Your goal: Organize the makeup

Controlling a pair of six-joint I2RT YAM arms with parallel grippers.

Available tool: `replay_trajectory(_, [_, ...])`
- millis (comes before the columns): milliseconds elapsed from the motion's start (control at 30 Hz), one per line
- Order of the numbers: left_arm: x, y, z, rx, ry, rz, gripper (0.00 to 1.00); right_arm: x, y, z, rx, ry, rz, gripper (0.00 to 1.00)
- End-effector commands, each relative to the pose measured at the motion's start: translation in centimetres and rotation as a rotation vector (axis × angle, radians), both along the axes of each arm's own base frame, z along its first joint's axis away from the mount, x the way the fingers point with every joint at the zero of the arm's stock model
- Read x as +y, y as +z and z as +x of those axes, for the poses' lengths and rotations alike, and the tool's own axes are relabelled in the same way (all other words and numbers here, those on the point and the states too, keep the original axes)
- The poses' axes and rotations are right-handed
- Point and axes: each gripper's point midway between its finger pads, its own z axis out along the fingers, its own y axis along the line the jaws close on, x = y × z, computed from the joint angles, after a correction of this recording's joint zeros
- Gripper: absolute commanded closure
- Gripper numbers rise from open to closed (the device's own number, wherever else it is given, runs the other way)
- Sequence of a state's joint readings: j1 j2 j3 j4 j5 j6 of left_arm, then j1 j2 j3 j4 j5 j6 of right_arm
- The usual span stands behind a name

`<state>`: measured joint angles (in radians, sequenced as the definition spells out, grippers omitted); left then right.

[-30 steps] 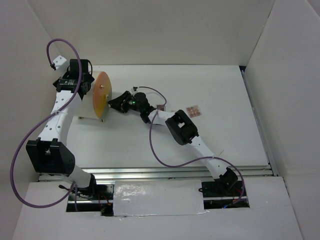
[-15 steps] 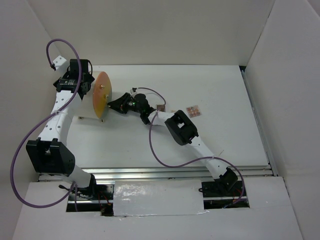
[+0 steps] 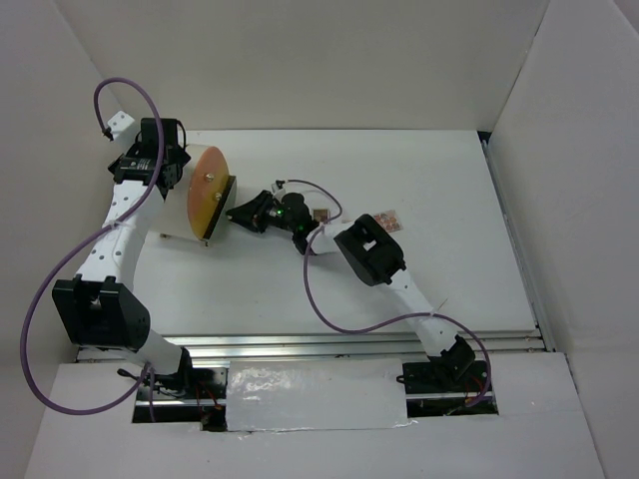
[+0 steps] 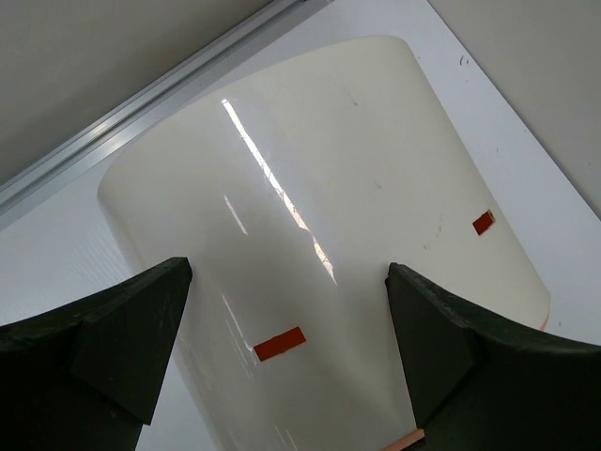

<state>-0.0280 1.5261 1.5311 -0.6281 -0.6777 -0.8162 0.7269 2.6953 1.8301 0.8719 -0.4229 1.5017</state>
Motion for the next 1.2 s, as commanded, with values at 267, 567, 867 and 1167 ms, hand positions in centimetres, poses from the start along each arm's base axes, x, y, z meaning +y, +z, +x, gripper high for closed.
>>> replay_trajectory(267, [0.1,0.1,-0.5,-0.010,0.012,-0.004,0.01,-4.0,4.3,0.0,-0.107,-0.001,0.030,0.70])
replay_trajectory(567, [-0.1,-0.1,-0.3,-0.007,0.010,-0.013,0.01,-7.9,4.5,-0.2,-0.116,-0.038,-0.009,0.71])
replay_trajectory(867, [-0.3,-0.3,-0.1,-0.005,-0.004,-0.020,0.01,-9.1,4.2,-0.2,-0.134,-0.017,-0.020,0.56])
replay_trajectory(1167, [-0.6,0.4,0.1,-0.018,-0.027,-0.025,0.01,-10.4,8.9,-1.4,-0.237,-0.021,-0.048,0.24])
